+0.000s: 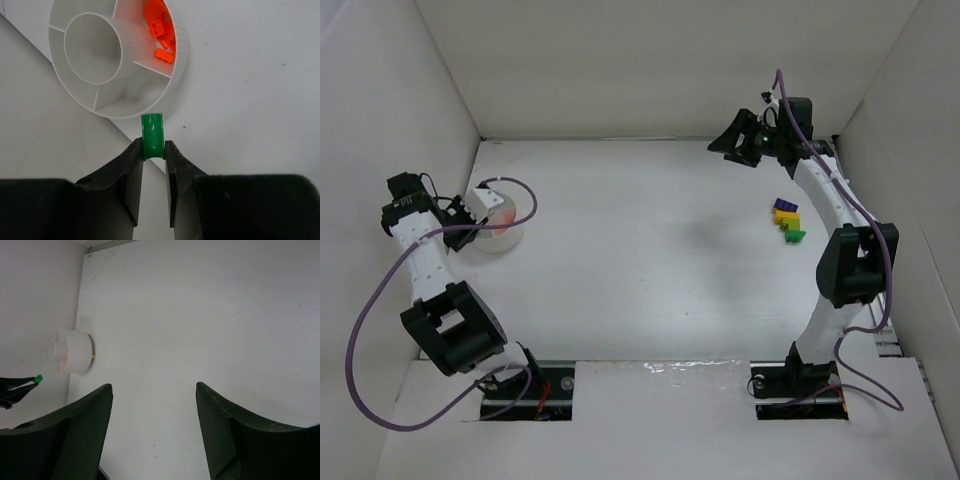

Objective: Sort the legos into containers by color

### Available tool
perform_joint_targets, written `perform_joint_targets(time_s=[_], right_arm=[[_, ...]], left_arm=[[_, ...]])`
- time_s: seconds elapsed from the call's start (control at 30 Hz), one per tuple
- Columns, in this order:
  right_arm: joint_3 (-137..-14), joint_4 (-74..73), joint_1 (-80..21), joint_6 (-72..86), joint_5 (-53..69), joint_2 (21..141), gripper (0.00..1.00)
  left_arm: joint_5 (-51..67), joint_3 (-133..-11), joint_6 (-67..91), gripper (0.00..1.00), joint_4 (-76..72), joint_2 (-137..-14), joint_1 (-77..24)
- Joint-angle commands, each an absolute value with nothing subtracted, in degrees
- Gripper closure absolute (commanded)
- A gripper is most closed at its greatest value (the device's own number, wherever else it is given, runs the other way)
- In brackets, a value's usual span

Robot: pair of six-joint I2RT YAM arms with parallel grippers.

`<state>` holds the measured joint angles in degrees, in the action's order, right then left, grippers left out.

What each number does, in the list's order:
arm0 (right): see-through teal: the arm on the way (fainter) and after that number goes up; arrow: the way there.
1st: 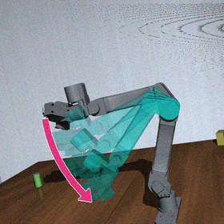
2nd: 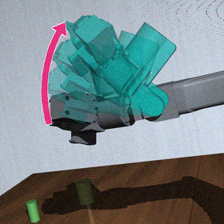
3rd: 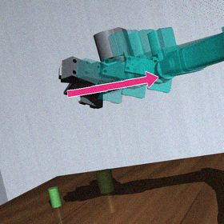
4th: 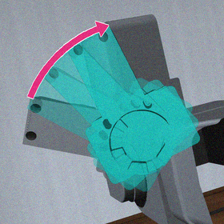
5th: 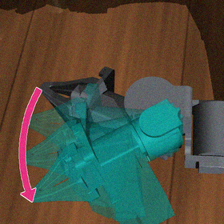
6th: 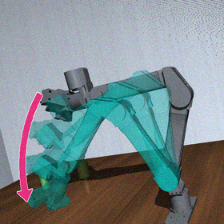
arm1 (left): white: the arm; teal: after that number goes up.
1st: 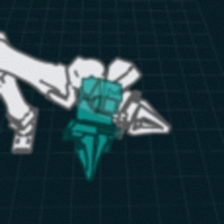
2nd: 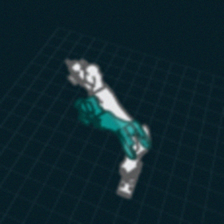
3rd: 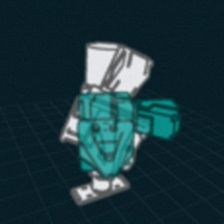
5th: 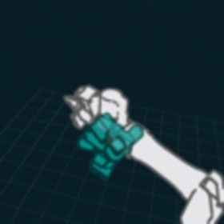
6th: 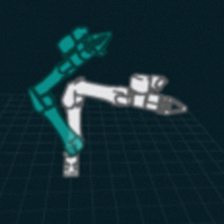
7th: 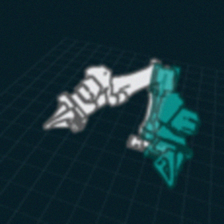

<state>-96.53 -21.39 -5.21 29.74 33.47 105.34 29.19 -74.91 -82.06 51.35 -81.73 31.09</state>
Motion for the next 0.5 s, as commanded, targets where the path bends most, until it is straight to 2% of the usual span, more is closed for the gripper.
perform_joint_targets(time_s=[0.0,0.17,0.47], right_arm=[[-97.47,-18.37,-5.19,28.74,34.54,103.71,0.28],[-97.47,-18.37,-5.19,28.74,35.07,104.24,0.28],[-98.00,-18.37,-4.14,28.74,35.60,105.82,0.29]], left_arm=[[33.57,-79.18,-88.06,0.86,55.19,-82.96,31.46],[33.57,-84.28,-88.86,0.85,57.83,-87.09,31.46],[29.97,-86.48,-92.11,0.79,61.26,-91.14,28.30]])
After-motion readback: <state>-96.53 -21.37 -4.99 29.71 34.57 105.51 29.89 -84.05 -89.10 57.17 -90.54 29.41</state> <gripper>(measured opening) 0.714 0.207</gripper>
